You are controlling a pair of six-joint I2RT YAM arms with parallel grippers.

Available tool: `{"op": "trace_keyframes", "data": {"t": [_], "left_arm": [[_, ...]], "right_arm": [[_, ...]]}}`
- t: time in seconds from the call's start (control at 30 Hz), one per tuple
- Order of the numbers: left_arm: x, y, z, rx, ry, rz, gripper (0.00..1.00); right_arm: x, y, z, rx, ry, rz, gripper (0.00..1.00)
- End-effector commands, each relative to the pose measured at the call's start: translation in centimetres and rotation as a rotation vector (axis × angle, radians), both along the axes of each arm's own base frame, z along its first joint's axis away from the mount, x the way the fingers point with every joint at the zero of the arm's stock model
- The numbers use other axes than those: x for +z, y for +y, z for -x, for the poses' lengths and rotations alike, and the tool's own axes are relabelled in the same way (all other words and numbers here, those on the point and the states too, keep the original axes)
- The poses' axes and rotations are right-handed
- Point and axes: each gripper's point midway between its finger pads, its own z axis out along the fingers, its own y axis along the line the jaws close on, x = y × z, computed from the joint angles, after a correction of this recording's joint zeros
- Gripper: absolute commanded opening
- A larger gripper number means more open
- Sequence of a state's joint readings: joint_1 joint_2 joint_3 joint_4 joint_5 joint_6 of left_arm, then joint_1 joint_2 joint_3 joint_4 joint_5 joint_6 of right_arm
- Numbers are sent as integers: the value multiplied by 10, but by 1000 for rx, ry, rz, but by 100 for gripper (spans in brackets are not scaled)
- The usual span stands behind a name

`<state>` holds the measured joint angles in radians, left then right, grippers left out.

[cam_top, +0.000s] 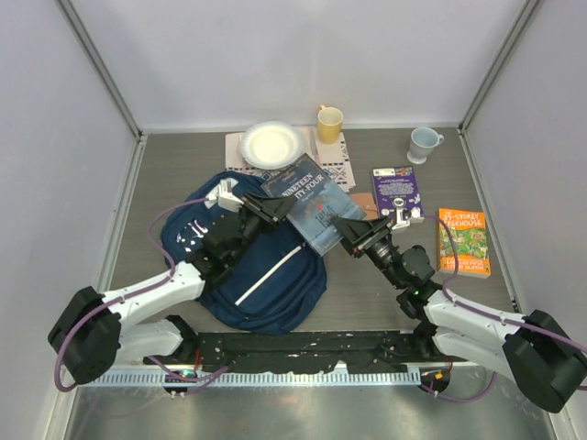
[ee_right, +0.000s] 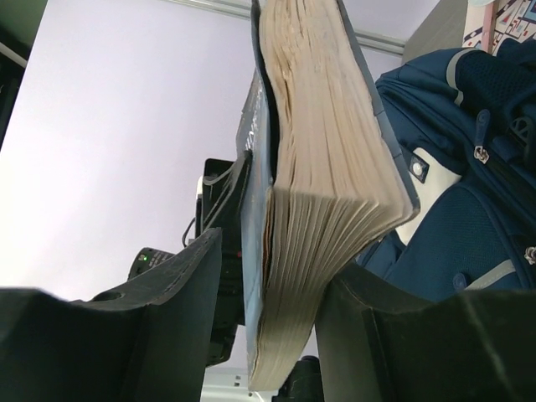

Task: Pack the student bag
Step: Pick up the book from the center of the board.

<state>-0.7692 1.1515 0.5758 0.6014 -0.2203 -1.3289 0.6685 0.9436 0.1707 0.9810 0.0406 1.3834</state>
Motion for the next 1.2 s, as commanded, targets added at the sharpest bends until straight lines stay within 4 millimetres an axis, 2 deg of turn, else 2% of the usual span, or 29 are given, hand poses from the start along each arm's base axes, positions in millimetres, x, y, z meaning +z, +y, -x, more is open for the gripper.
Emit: {"op": "trace_keyframes", "data": {"t": [0.0,0.07,0.13,0.17,0.2,0.27,0.3,0.33,0.37,0.4,0.43,0.47,0.5,0.53,0.57,0.6,0.63,0.7,0.8,0.83,0.87,0.9,0.93,0.97,1.0,1.1,1.17], "left_arm": [[11,-13,25,-129,-34,25,0],[7,-12,28,-137,-30,23,0],[6,-11,29,-135,-30,28,0],[4,-11,30,-138,-30,25,0],[5,-11,30,-141,-37,21,0],[5,-13,31,-151,-41,4,0],[4,-14,33,-166,-45,-10,5],[4,-15,33,-172,-62,-43,17],[-6,-14,36,-185,-35,-93,49],[-13,-13,37,-187,-37,-140,63],[-17,-11,38,-192,-37,-178,82],[-33,-8,42,-202,-3,-248,90],[-37,-4,45,-206,-3,-292,95],[-57,4,50,-223,17,-415,100],[-64,8,53,-230,18,-468,100],[-67,13,58,-246,6,-520,99],[-81,21,64,-271,16,-606,100],[-91,26,73,-314,13,-687,100],[-104,25,89,-412,-2,-805,100],[-111,22,96,-453,10,-857,100],[-116,23,99,-483,-2,-913,100],[-112,16,105,-518,-27,-943,100],[-119,17,111,-549,-14,-989,100],[-127,15,113,-567,0,-1032,100],[-126,8,120,-598,-28,-1056,100],[-138,1,129,-636,-16,-1126,100],[-152,9,126,-601,32,-1201,100]], "right_arm": [[61,-4,4,-16,-175,-88,50],[60,-4,4,-19,-168,-78,50],[60,-4,4,-19,-169,-65,40],[57,-3,3,-17,-159,-54,34],[55,-2,2,-17,-150,-48,18],[54,-1,4,-10,-150,-35,6],[53,0,5,-2,-152,-28,1],[54,-1,6,-2,-155,-23,1],[53,-4,6,-19,-154,-1,1],[52,-8,7,-36,-152,14,1],[51,-12,6,-55,-147,35,1],[49,-19,9,-83,-137,92,1],[47,-29,4,-141,-117,127,1],[22,-34,2,-164,-46,231,1],[41,-49,7,-216,-76,236,1],[37,-65,3,-299,-37,270,1],[19,-77,4,-337,23,343,1],[29,-102,13,-414,22,368,1],[26,-134,21,-521,69,402,1],[17,-142,23,-548,102,437,1],[21,-147,25,-560,105,436,1],[21,-149,27,-565,114,443,1],[16,-152,29,-566,139,466,1],[19,-154,31,-567,140,468,1],[18,-154,32,-566,147,475,1],[12,-155,34,-558,170,482,1],[13,-154,36,-549,168,465,1]]}}
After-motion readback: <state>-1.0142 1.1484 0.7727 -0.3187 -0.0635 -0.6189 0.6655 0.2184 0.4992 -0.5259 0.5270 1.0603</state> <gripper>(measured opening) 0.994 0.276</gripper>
